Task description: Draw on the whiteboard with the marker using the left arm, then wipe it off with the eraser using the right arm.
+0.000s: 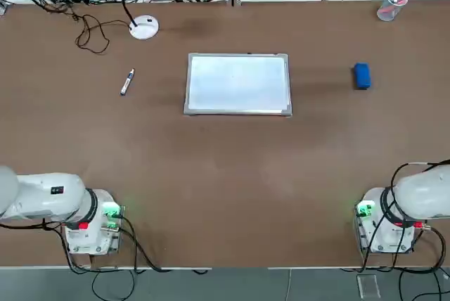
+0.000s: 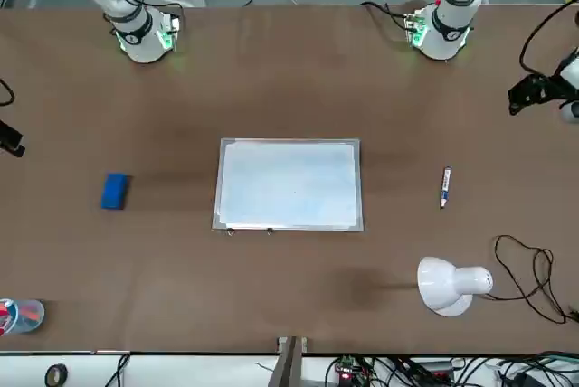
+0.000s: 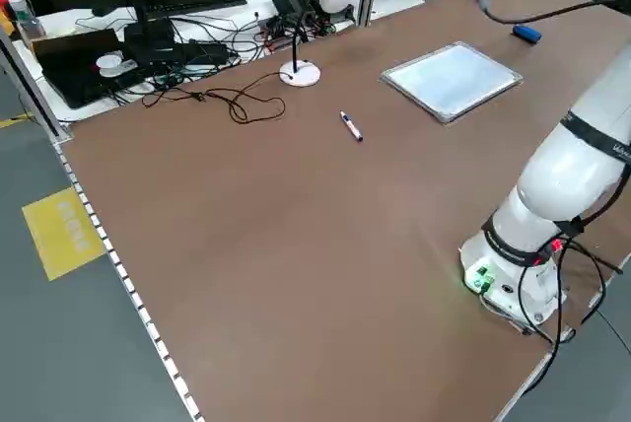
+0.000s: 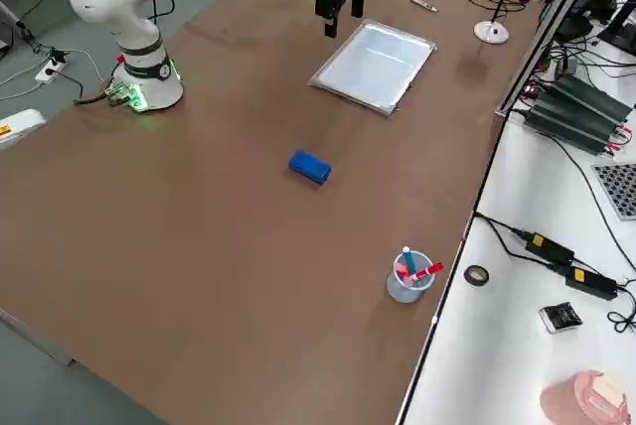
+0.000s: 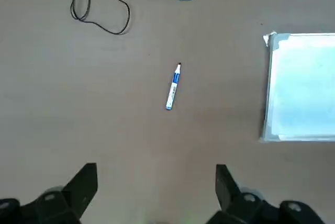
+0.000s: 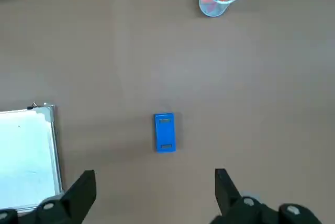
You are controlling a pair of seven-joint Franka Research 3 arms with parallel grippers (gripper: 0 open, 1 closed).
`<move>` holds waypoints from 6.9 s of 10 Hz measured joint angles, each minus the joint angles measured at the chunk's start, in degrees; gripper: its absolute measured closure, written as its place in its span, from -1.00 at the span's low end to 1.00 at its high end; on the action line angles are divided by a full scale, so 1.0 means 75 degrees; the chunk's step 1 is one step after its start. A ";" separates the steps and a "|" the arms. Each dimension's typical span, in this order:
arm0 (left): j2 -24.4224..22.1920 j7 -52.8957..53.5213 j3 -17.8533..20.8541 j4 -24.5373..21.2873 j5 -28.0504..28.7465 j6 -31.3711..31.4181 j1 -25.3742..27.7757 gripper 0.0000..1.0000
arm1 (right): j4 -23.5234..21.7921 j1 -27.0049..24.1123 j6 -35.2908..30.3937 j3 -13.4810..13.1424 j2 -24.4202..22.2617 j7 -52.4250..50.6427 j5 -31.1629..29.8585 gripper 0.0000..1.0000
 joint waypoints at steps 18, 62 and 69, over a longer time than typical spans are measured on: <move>0.1983 0.0149 -0.0023 -0.4503 0.0867 0.6519 0.0065 -0.74 | 0.0013 0.0093 0.0069 0.0004 -0.0014 0.0052 -0.0002 -1.00; 0.2905 -0.2147 -0.2148 -0.2444 -0.2290 0.4523 0.0213 0.64 | 0.0055 0.0096 0.0251 -0.0034 -0.0020 0.0398 -0.0012 -1.00; 0.4578 -0.3506 -0.2897 -0.0933 -0.6668 0.4511 -0.0274 0.64 | 0.0041 0.0097 0.0342 -0.0031 -0.0017 0.0399 -0.0012 -1.00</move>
